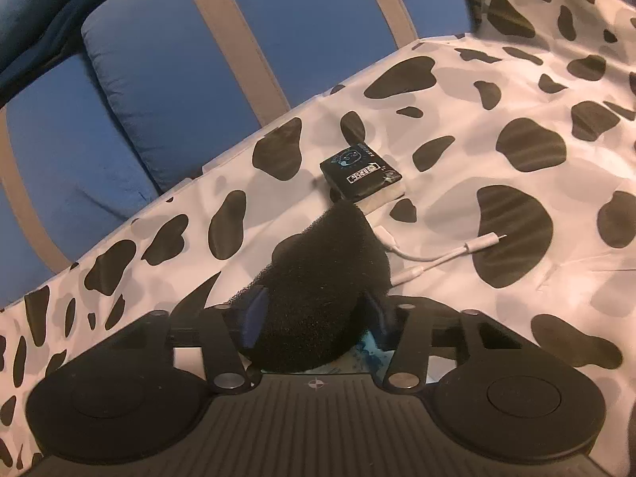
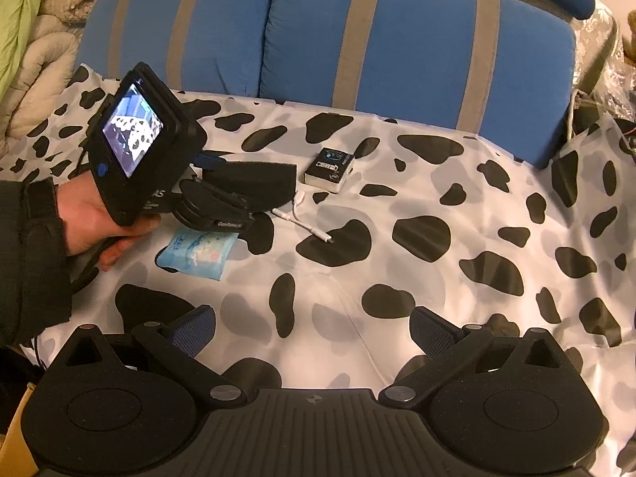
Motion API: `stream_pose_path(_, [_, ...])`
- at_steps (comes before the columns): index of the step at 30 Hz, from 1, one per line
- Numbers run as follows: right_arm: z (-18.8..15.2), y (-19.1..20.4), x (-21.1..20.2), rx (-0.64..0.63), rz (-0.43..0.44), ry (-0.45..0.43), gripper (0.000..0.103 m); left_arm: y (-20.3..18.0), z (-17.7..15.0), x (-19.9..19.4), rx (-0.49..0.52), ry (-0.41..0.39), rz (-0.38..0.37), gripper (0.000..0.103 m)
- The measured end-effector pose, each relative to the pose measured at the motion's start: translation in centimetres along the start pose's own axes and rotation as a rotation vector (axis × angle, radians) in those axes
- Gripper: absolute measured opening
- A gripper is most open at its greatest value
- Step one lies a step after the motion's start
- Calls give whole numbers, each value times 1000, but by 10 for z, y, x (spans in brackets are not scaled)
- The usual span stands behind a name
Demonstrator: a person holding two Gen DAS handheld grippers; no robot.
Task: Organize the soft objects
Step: 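Lower the left tool onto the black foam case and close on it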
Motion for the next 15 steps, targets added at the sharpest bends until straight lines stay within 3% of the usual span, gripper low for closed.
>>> stream_pose_path(4, [1, -1, 0, 2, -7, -3, 103, 3, -1, -12, -16, -13, -13, 40])
stream_pose_path(15, [3, 11, -1, -27, -19, -16, 103, -4, -12, -75, 1, -96, -20, 37])
Point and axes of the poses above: each gripper's, at about its wrist camera, not at the fingertips, and x roughly the way its jaws point, y to its left, z to its top, the point moved 6 cm from there along x, roughly the way its jaws point, and after that the axes turned 9 degrees about -z, right-handed, at the moved point
